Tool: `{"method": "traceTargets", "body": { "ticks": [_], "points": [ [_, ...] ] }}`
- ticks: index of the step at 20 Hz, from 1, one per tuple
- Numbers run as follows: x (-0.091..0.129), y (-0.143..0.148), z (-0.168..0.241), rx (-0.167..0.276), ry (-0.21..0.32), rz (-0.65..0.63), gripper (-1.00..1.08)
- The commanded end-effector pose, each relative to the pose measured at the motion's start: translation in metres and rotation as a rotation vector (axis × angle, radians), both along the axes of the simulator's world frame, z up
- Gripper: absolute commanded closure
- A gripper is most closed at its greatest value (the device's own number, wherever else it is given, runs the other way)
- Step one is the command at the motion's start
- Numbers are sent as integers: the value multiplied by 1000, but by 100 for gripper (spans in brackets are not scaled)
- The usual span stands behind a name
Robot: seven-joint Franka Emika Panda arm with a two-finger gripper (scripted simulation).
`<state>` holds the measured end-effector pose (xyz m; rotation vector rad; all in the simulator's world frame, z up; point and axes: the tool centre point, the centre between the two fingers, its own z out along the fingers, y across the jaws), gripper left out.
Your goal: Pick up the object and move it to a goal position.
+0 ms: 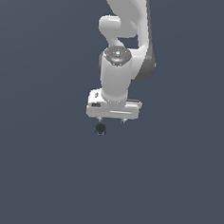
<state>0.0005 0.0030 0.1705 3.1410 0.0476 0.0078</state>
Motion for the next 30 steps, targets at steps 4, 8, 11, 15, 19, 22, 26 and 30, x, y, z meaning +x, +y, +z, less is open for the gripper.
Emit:
{"method": "traceTargets", "body": {
  "ticks": [4,8,11,15,19,22,26,30],
  "points": [
    [3,-5,4,-6,-11,-4,-92],
    [12,-21,18,-25,-46,-17,-92],
    [15,-24,23,-31,-55,-19,-92],
    [13,-24,17,-27,-51,-25,-92],
    [8,-28,2,-22,-45,-53,-92],
    [2,-32,-17,-16,-37,-89,-92],
    [-12,-41,-50,-7,-22,-156,-92],
    [-28,-49,-80,-1,-8,-220,-92]
  ]
}}
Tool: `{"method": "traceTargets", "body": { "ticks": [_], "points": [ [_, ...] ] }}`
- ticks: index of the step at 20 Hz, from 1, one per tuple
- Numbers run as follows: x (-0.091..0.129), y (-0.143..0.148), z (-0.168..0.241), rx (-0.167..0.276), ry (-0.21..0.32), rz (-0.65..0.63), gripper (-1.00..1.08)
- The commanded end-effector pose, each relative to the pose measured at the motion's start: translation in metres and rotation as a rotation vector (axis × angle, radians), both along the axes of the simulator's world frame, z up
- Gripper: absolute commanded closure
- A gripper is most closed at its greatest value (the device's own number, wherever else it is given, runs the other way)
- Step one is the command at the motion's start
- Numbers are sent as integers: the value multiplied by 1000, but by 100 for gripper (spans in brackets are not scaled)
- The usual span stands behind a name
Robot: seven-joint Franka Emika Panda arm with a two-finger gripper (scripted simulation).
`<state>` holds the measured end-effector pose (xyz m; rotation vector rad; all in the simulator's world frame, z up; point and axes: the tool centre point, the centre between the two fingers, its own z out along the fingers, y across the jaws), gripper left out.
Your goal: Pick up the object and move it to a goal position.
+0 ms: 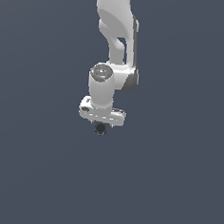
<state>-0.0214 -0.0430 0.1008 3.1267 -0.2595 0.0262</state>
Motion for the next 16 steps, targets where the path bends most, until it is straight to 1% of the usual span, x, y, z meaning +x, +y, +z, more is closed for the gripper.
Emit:
{"method": "traceTargets", "body": {
  "ticks": [1,7,12,16],
  "points": [
    [-9,-5,-16,3,6,-36,-92],
    [-20,-10,-36,6,15,-80,-92],
    [-21,-10,-37,6,17,-79,-92],
    [-21,-10,-48,6,17,-80,-92]
  ]
}}
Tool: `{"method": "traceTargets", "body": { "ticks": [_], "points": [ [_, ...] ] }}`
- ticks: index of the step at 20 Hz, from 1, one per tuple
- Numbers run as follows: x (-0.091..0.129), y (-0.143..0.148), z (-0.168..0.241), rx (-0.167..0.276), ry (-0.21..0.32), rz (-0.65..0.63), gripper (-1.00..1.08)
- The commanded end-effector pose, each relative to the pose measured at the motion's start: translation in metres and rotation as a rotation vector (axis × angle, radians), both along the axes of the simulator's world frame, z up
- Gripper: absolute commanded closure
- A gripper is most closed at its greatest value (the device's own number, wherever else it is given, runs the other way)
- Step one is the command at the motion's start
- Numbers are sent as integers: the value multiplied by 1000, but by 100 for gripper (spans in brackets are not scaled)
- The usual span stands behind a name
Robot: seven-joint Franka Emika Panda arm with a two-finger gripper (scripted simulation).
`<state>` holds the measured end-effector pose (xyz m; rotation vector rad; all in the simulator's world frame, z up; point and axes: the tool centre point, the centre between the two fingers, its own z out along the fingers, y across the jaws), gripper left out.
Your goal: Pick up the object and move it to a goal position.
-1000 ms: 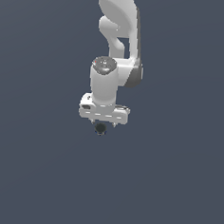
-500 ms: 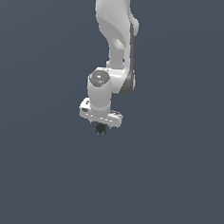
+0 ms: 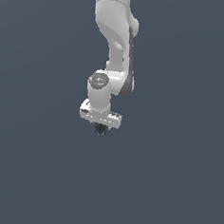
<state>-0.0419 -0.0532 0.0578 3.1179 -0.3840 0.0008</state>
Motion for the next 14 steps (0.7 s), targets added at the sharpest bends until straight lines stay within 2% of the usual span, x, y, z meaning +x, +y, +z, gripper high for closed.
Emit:
{"method": "traceTargets", "body": {
  "ticks": [1,7,12,13,14],
  "points": [
    [-1,0,-9,0,1,-1,-92],
    [-2,0,-37,0,1,-3,-92],
    [-1,0,-44,0,1,-4,-92],
    [-1,0,-44,0,1,-4,108],
    [-1,0,-44,0,1,-4,108]
  ]
}}
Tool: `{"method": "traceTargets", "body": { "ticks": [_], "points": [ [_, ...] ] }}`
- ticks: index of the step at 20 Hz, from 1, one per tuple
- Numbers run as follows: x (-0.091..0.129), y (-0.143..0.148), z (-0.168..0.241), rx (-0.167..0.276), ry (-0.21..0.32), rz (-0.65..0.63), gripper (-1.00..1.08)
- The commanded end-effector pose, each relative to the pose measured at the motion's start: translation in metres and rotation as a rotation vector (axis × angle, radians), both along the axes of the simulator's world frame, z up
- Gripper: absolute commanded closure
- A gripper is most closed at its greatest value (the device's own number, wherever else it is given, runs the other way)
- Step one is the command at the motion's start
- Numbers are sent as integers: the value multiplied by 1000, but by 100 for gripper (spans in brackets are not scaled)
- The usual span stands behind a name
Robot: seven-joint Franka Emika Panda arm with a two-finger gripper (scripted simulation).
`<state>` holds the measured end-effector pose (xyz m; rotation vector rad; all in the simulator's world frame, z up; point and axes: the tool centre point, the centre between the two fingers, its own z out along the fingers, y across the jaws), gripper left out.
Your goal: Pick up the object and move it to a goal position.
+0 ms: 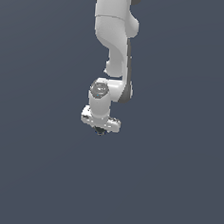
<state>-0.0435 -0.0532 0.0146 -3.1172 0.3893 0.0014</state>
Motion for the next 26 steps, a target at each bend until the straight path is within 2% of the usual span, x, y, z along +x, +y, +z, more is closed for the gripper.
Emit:
{"method": "traceTargets", "body": {
  "ticks": [1,15,26],
  "points": [
    [0,0,-1,0,-1,0,108],
    [-2,0,8,0,0,0,108],
    [-16,1,68,0,0,0,108]
  ]
}}
